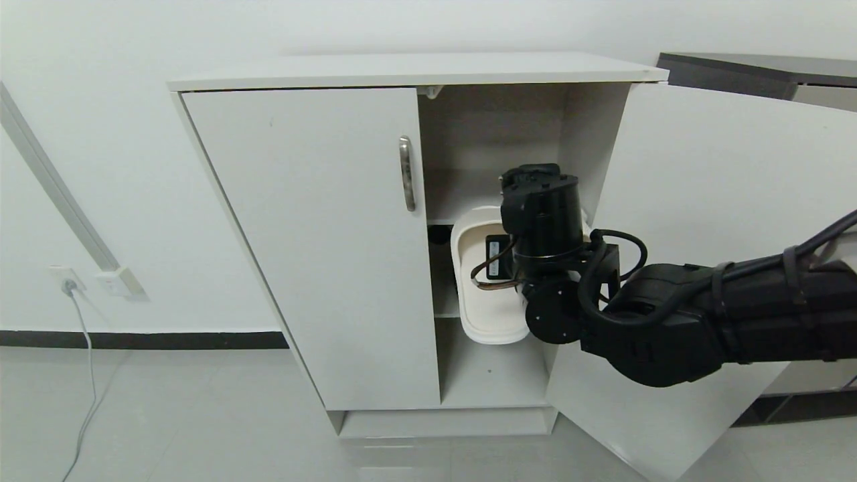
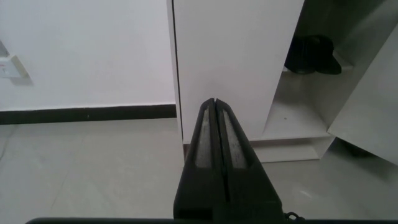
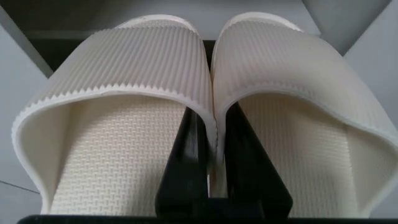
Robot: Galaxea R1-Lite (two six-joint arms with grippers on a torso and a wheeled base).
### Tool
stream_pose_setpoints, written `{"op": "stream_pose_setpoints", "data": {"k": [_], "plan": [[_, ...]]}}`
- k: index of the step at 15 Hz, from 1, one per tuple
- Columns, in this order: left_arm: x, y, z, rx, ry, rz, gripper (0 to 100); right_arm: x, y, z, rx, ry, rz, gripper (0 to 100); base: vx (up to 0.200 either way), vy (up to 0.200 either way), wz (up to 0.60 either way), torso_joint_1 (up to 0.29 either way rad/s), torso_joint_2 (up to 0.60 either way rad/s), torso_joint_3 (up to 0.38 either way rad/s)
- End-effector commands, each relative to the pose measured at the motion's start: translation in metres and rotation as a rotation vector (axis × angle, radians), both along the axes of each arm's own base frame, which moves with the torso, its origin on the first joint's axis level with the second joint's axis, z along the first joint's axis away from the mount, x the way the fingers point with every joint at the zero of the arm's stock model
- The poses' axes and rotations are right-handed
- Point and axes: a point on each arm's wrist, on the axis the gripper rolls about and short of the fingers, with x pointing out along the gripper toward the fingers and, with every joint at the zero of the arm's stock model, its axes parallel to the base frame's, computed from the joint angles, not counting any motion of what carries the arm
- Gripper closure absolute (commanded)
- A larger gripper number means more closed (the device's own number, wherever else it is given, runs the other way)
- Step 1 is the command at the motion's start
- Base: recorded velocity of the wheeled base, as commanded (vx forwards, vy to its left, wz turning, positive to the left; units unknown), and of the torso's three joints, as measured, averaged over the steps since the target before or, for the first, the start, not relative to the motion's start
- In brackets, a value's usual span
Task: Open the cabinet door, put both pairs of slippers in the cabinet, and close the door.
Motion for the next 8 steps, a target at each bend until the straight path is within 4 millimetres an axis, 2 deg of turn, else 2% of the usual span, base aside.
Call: {"op": "stream_pose_setpoints", "data": {"k": [1, 8], "plan": [[0.0000, 0.0000, 0.0000, 0.000, 0.000, 0.000, 100, 0.0024, -0.0015, 0.0024, 0.004, -0.004, -0.007, 100, 0.200, 0.000, 0.00, 0.002, 0.00, 0.002], [0.0000, 0.0000, 0.0000, 0.000, 0.000, 0.000, 100, 0.0026, -0.0014, 0.0012, 0.001, -0.001, -0.007, 100, 0.200, 0.000, 0.00, 0.004, 0.00, 0.000]]}}
